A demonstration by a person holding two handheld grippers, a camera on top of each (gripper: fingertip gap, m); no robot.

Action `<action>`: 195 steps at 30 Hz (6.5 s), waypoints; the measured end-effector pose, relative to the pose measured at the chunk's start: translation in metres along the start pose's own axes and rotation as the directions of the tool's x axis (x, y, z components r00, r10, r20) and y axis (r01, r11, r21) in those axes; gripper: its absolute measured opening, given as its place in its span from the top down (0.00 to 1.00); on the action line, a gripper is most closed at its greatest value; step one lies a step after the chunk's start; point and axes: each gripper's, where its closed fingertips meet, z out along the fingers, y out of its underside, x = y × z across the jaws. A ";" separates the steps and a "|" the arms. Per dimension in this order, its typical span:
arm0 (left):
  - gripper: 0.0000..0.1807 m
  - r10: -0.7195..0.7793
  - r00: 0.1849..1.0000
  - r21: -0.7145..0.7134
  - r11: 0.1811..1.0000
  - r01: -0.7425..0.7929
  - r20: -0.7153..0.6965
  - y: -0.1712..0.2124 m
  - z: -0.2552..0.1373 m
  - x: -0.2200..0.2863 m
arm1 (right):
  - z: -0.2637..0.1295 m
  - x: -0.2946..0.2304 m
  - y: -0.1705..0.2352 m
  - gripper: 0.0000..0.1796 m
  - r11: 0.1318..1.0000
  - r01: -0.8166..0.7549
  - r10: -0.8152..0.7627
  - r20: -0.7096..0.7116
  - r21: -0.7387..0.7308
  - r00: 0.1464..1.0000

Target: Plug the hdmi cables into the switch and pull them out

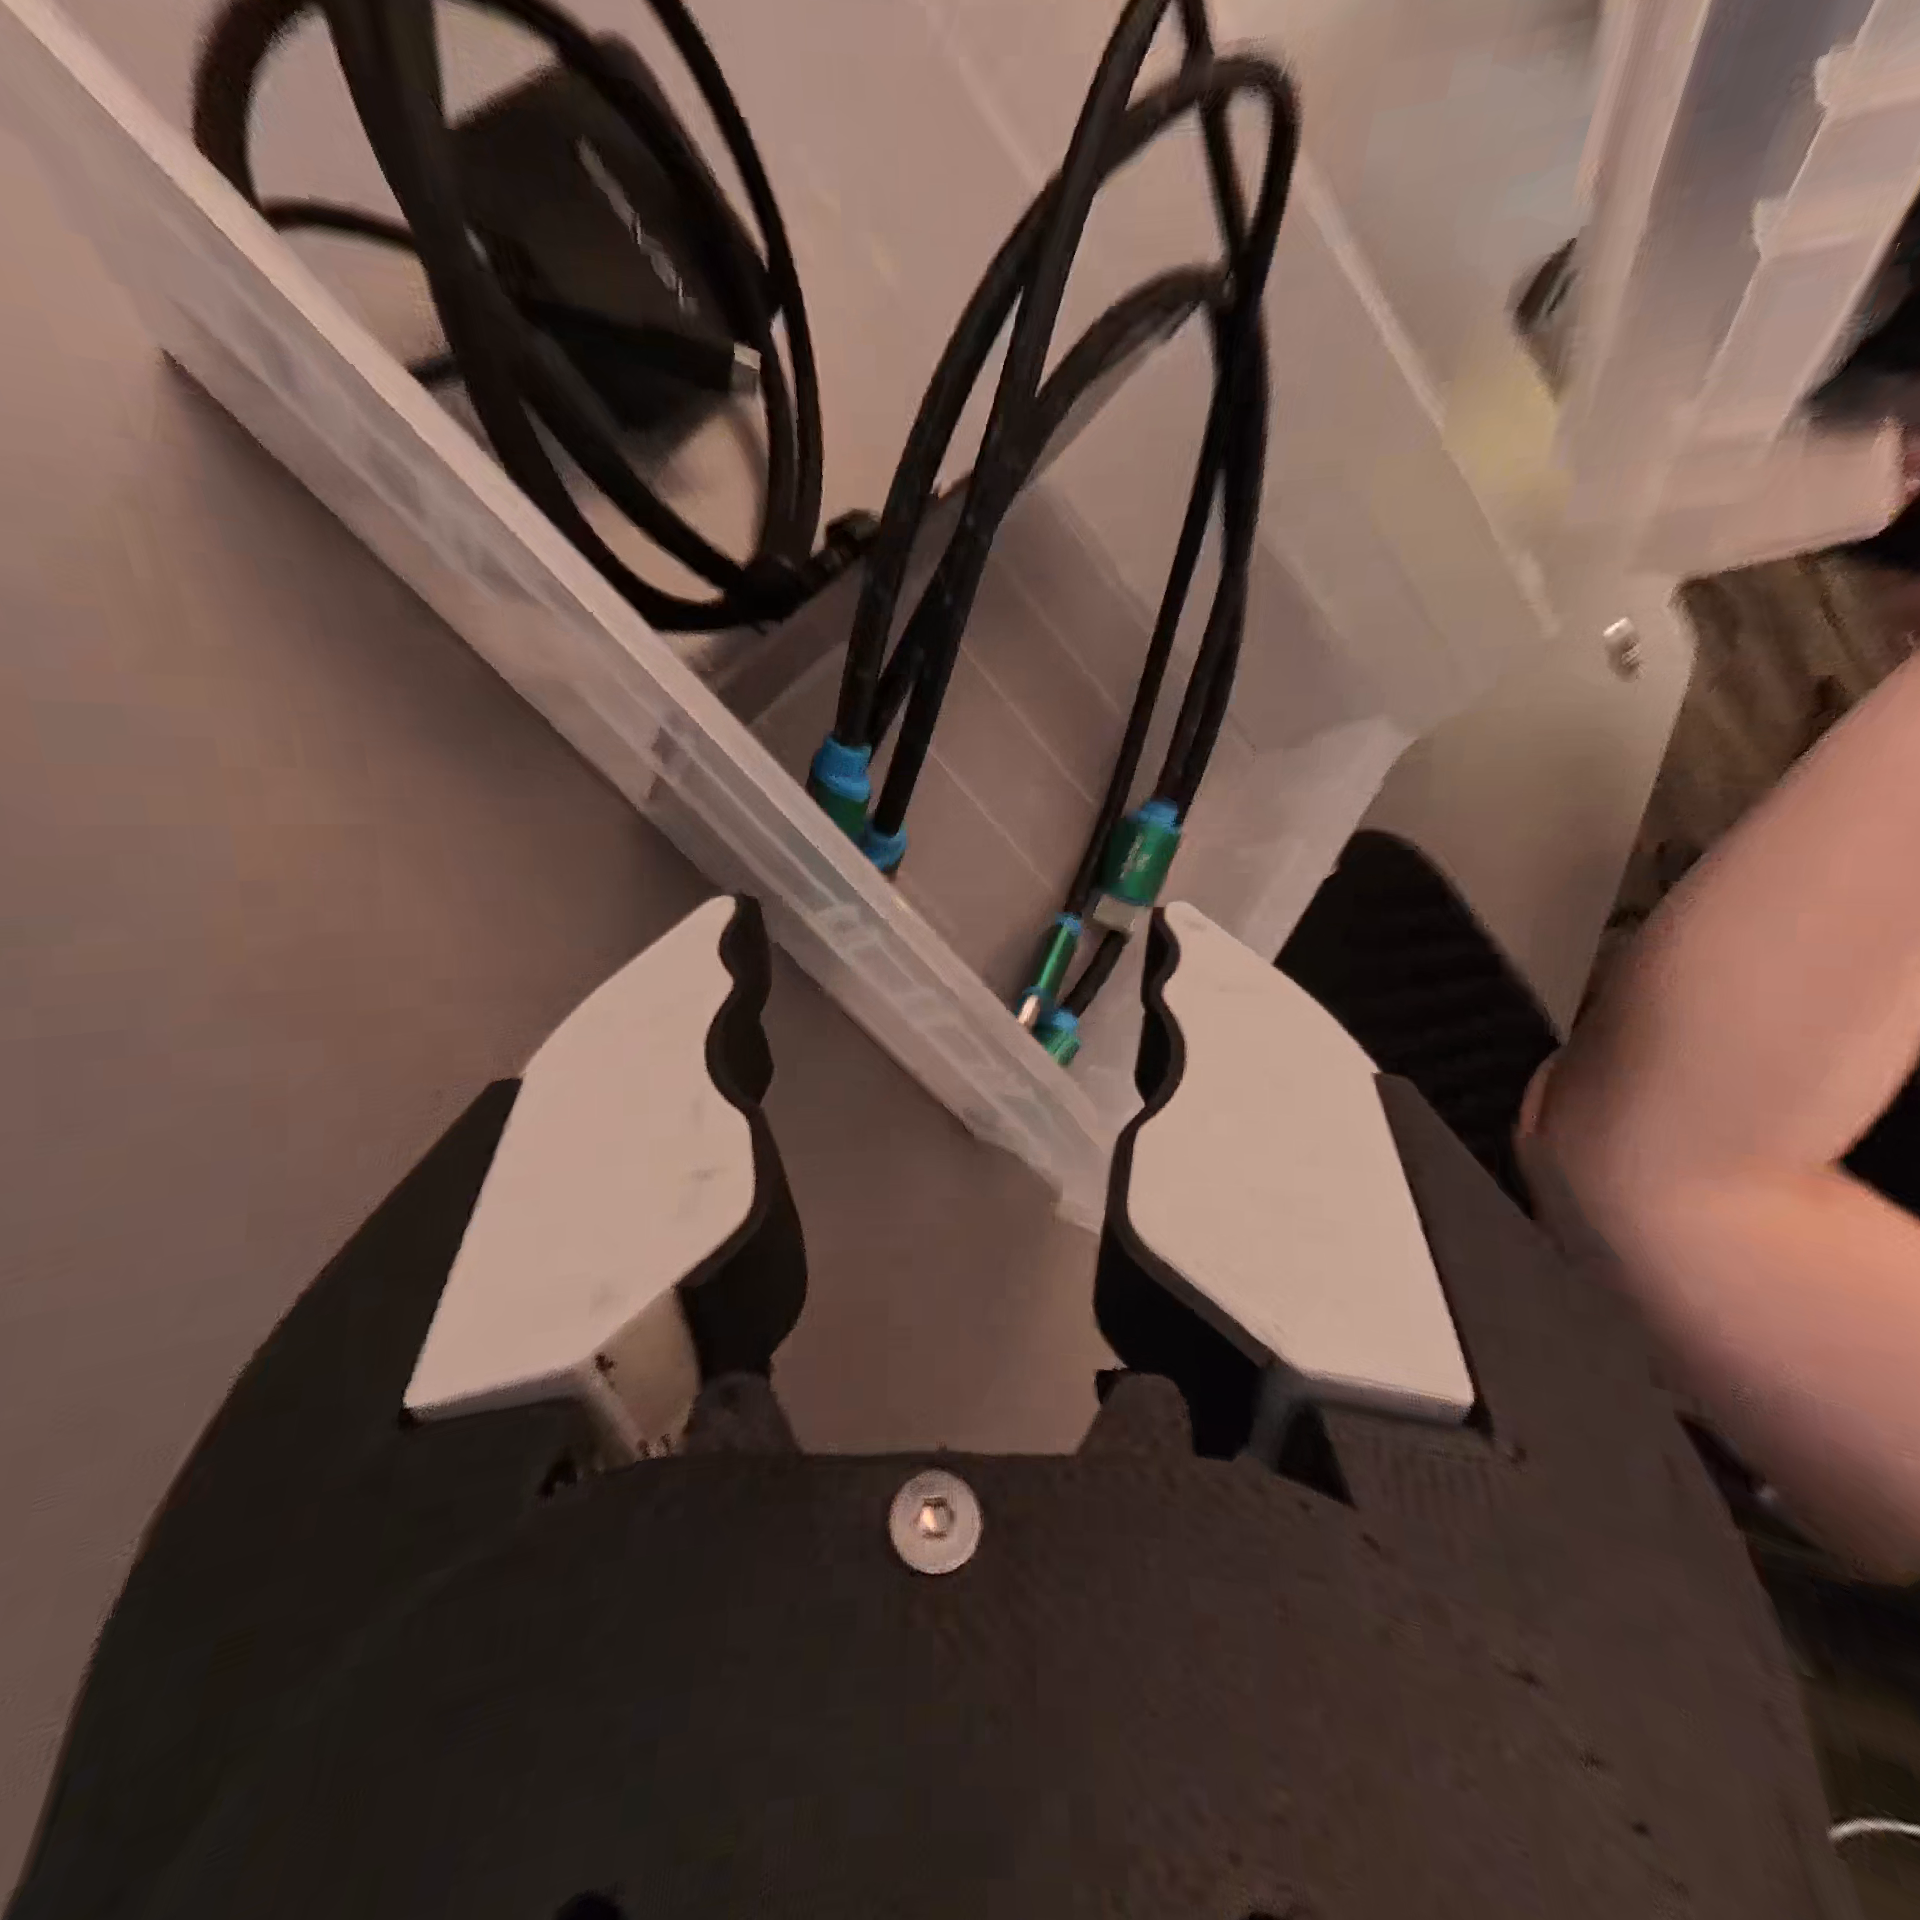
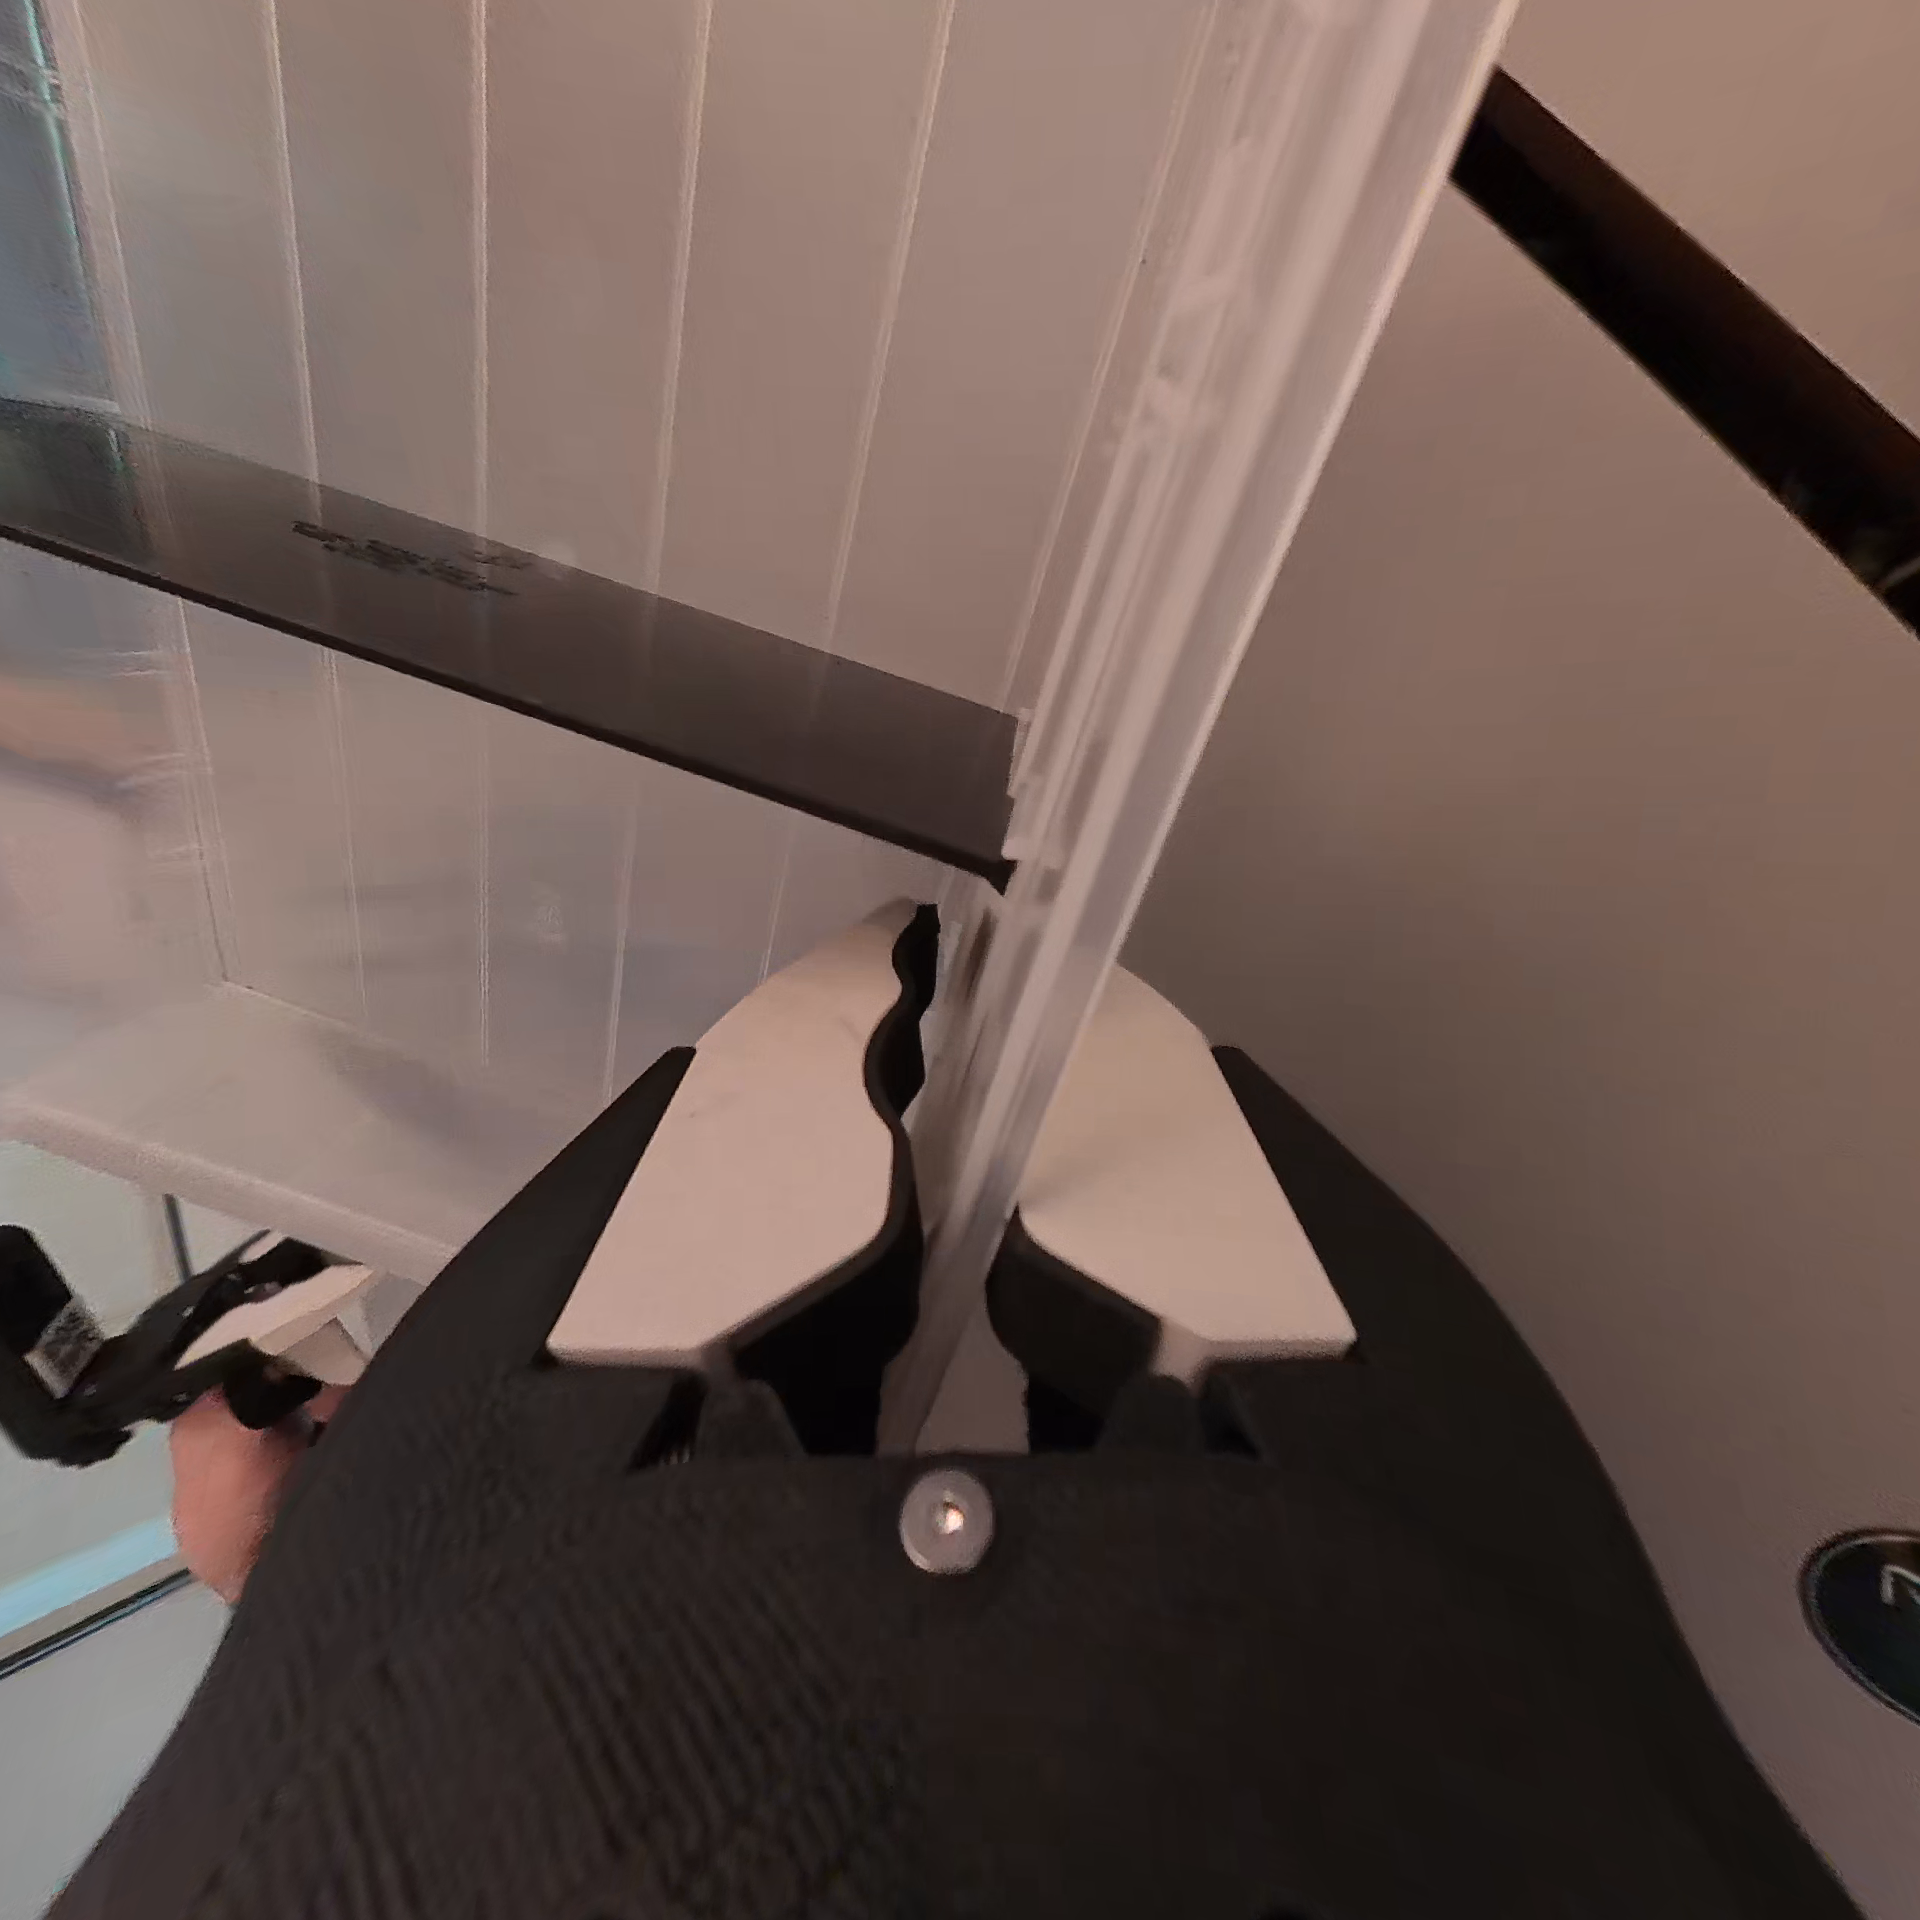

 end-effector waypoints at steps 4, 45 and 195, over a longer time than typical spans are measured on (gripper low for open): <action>0.76 0.061 0.993 -0.054 0.997 -0.056 0.098 0.006 0.000 -0.011 | 0.018 0.008 0.008 0.96 0.993 0.061 -0.069 -0.079 -0.098 0.994; 0.97 -0.621 0.614 0.271 0.776 0.570 0.486 0.183 -0.290 -0.242 | 0.092 -0.038 0.060 0.97 0.677 0.412 -0.641 -0.215 -0.609 0.736; 0.89 -0.278 0.035 0.216 0.654 -0.725 0.960 -0.032 -0.415 -0.143 | -0.050 -0.342 0.049 0.77 -0.179 0.829 -0.876 -0.470 0.530 0.111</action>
